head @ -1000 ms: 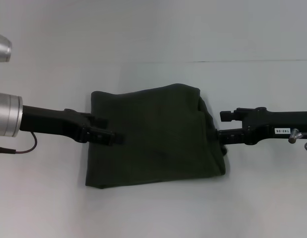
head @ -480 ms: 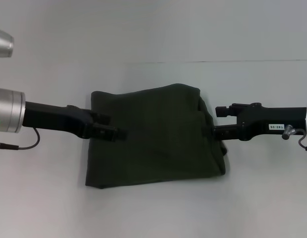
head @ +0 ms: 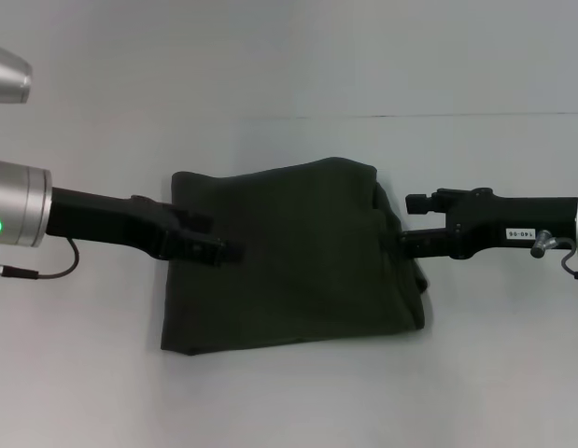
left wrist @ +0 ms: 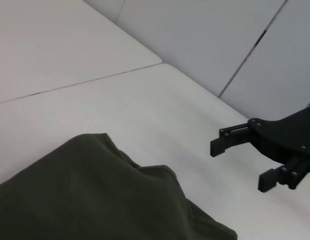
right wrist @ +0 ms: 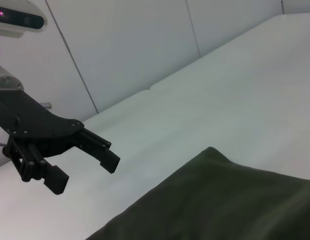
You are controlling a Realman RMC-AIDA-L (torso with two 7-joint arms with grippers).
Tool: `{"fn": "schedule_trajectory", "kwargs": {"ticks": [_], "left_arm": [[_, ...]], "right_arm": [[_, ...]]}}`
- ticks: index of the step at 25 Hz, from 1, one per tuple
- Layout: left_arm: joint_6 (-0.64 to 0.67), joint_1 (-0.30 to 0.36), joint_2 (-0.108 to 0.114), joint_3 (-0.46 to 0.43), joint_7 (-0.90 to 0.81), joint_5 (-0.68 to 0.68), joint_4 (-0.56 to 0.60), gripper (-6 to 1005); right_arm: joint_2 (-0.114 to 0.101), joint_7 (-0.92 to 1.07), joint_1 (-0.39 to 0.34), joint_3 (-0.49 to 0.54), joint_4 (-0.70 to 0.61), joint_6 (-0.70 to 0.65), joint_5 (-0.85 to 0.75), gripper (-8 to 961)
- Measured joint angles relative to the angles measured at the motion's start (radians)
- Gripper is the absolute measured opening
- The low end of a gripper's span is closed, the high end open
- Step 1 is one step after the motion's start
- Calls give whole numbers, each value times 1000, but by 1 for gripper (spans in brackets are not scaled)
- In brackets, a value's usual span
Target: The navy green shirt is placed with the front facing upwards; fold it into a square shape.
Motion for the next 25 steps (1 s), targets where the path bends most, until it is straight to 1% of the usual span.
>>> {"fn": "schedule_trajectory", "kwargs": {"ticks": [5, 11, 25], "left_arm": [[22, 0, -1, 16, 29, 0, 2, 933], [28, 1, -9, 29, 37, 1, 20, 933], [25, 6, -9, 29, 33, 0, 26, 933]], "right_arm": [[0, -1, 0, 4, 0, 0, 0, 940], [0, -1, 0, 4, -1, 2, 0, 940], [0, -1, 0, 3, -1, 3, 0, 940]]}}
